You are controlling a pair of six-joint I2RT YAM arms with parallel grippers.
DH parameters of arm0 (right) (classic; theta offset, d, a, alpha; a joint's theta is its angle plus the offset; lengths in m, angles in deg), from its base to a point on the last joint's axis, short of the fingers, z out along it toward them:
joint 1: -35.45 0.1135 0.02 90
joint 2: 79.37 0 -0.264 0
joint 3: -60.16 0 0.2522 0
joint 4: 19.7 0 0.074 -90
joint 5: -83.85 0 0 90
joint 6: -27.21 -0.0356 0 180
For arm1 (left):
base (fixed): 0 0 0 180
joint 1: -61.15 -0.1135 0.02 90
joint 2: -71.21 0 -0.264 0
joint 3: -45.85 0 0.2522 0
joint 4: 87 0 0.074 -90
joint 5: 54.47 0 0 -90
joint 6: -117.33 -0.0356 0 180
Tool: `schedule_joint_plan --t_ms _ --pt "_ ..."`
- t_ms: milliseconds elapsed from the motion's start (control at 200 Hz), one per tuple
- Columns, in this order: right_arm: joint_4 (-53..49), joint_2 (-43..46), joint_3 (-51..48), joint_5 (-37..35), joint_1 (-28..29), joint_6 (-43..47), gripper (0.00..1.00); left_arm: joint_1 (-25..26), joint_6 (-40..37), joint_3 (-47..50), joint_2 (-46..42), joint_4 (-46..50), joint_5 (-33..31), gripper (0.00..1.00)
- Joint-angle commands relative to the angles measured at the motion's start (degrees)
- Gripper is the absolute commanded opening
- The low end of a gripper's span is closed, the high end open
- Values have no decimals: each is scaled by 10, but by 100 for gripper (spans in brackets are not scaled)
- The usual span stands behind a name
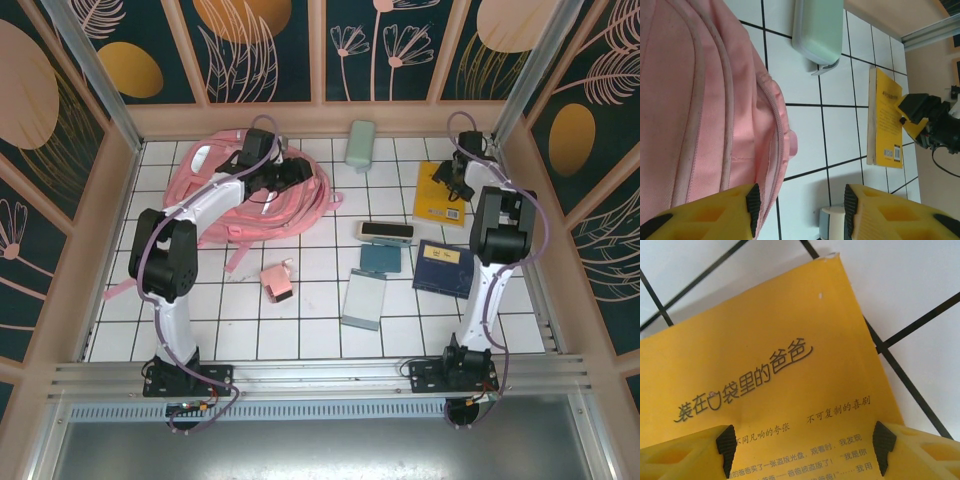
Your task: Pack books, pencil case, and school supplies into a backpack
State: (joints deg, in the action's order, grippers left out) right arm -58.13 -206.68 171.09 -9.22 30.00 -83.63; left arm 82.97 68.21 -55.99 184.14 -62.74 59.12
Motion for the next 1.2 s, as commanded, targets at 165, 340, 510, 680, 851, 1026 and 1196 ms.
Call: schedule_joint_plan --t_ms 165,340,510,680,851,1026,1196 --pt "-72 -10 -28 19 88 -6 73 4 6 -24 29 -12 14 51" --pt "-67 -7 -30 60 134 -44 73 14 8 -56 62 -8 26 51" --pt "-57 -12 -19 92 175 -70 73 32 10 -104 103 -4 35 51" --pt "-59 -9 -3 88 206 -76 72 49 6 -153 148 1 44 50" --pt "-30 44 -25 83 197 -80 74 67 0 -203 198 -14 48 48" --pt "8 109 -86 89 176 -109 75 79 -5 -256 256 -20 37 48" --pt "64 149 -177 120 151 -133 75 87 -14 -278 292 -14 18 49"
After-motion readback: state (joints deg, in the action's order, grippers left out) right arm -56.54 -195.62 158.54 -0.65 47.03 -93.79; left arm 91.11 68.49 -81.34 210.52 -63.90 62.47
